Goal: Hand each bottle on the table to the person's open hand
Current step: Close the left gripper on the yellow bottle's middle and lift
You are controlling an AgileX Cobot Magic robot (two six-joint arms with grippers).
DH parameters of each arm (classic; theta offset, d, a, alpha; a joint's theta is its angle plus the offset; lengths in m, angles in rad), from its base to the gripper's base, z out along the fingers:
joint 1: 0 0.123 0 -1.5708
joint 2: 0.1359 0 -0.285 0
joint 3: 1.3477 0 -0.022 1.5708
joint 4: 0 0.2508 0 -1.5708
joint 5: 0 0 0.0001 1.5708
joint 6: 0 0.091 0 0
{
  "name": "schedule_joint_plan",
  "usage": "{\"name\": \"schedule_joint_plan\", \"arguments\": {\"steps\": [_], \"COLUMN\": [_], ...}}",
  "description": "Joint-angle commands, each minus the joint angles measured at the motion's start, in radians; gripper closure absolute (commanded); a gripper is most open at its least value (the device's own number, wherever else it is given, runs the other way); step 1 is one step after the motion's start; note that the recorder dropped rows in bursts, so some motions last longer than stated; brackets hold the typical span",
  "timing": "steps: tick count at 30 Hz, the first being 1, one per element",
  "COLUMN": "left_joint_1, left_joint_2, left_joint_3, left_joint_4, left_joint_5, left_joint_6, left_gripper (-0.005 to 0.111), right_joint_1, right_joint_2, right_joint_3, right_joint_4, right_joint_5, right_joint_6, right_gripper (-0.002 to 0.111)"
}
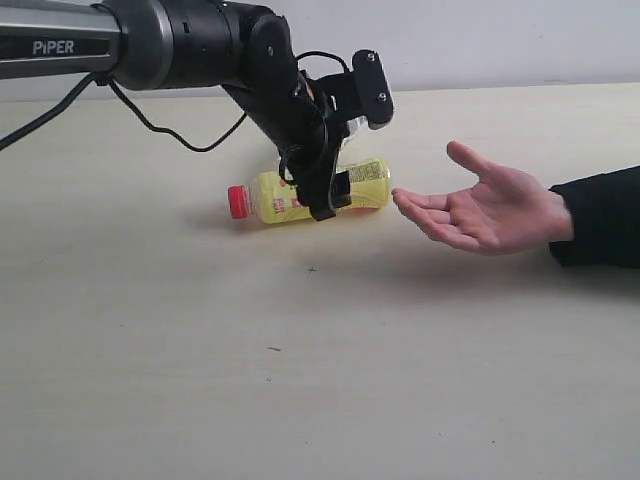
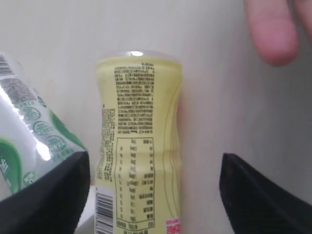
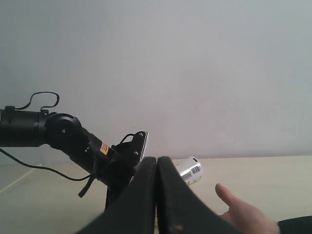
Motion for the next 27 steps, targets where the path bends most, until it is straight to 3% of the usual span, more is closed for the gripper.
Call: {"name": "schedule_joint_plan", "arguments": {"steps": [1,27], "left_joint_1": [-0.005,0.002], "left_joint_2": [0.029,0.113], "left_joint_3": [-0.003,-0.003], "left_joint_4": [0.037,0.086], "left_joint_5": [-0.064,-0.085], "left_joint_6": [-0.049,-0.080], "left_gripper": [0.035,0.036], "right_joint_1": [-0.004,-0.004], "right_joint_2": [-0.005,-0.005], "right_joint_3": [0.004,0.004], "right_joint_4": [-0.003,-0.003], "right_joint_5": [-0.005,-0.005], "right_joint_6": [-0.009,-0.009], "right_gripper": [0.108,0.108]}}
